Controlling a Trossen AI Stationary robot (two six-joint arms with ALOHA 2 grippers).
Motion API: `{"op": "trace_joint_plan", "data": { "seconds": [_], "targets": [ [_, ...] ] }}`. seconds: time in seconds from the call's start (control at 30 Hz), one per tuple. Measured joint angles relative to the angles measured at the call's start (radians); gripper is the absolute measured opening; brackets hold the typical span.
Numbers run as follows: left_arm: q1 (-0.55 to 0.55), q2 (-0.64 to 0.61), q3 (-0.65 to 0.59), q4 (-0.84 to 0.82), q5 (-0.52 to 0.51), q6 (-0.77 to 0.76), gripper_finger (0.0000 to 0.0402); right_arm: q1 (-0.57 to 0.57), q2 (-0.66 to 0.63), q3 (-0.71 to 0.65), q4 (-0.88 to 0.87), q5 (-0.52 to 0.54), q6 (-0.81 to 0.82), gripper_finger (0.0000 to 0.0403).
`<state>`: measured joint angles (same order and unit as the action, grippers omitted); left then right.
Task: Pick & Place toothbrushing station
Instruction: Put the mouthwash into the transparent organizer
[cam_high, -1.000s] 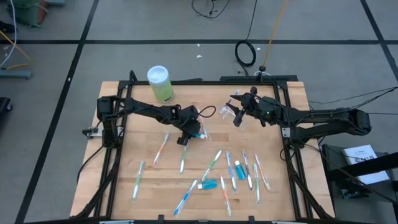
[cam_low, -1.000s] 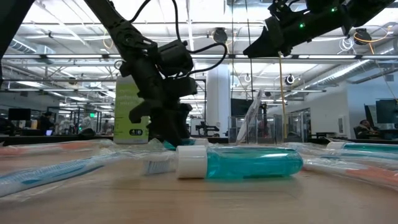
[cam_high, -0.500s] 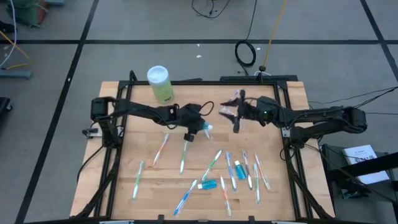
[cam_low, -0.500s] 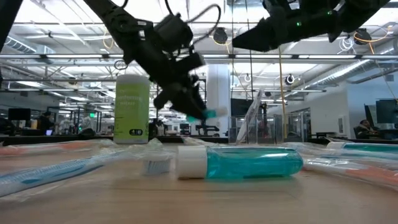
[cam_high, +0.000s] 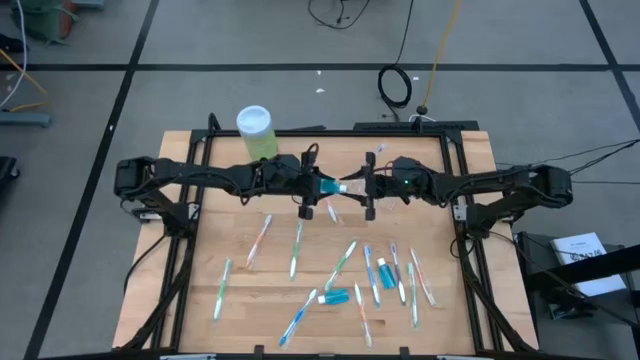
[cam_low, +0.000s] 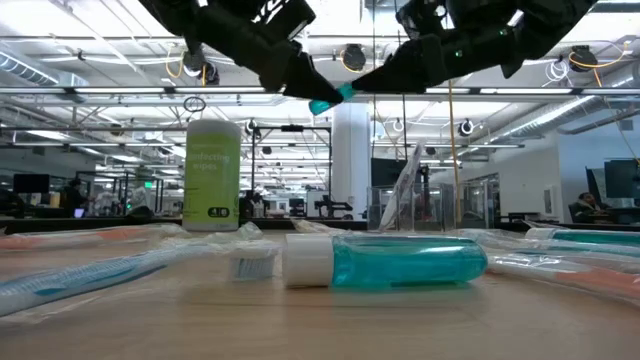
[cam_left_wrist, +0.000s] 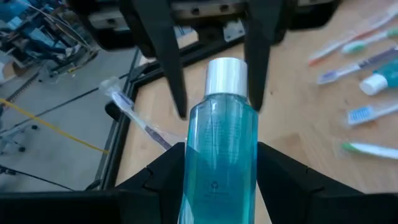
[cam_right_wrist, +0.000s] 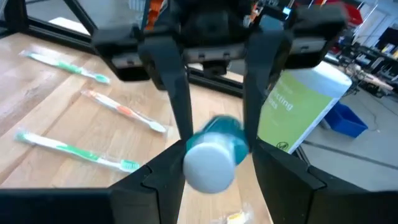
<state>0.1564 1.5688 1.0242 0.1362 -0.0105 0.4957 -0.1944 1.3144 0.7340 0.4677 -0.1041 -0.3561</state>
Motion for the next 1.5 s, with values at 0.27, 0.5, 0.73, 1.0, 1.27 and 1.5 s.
{"op": "trace_joint_plan", "data": {
  "seconds": [0.27, 0.5, 0.73, 1.0, 1.27, 1.5],
  "targets": [
    [0.0, 0.001, 0.0, -0.004, -0.004, 0.0, 0.0177, 0.0, 0.008, 0.003, 0.003, 0.043, -0.006, 0.0176],
    [0.004, 0.001, 0.0, 0.001, -0.056, 0.0, 0.0177, 0.0, 0.007, 0.003, 0.006, 0.052, 0.0, 0.0144],
    [0.004, 0.001, 0.0, 0.002, -0.086, -0.005, 0.0177, -0.006, 0.007, 0.003, 0.008, 0.056, -0.004, 0.0094],
    [0.005, 0.001, 0.0, 0.004, -0.087, 0.006, 0.0177, -0.008, 0.007, 0.003, 0.007, 0.053, 0.001, 0.0114],
    [0.005, 0.001, 0.0, 0.004, -0.092, 0.007, 0.0201, -0.007, 0.007, 0.003, -0.01, 0.05, 0.033, 0.009],
    [0.005, 0.001, 0.0, 0.011, -0.102, 0.021, 0.0258, 0.005, 0.007, 0.001, -0.171, 0.048, 0.074, 0.0106]
  ]
}}
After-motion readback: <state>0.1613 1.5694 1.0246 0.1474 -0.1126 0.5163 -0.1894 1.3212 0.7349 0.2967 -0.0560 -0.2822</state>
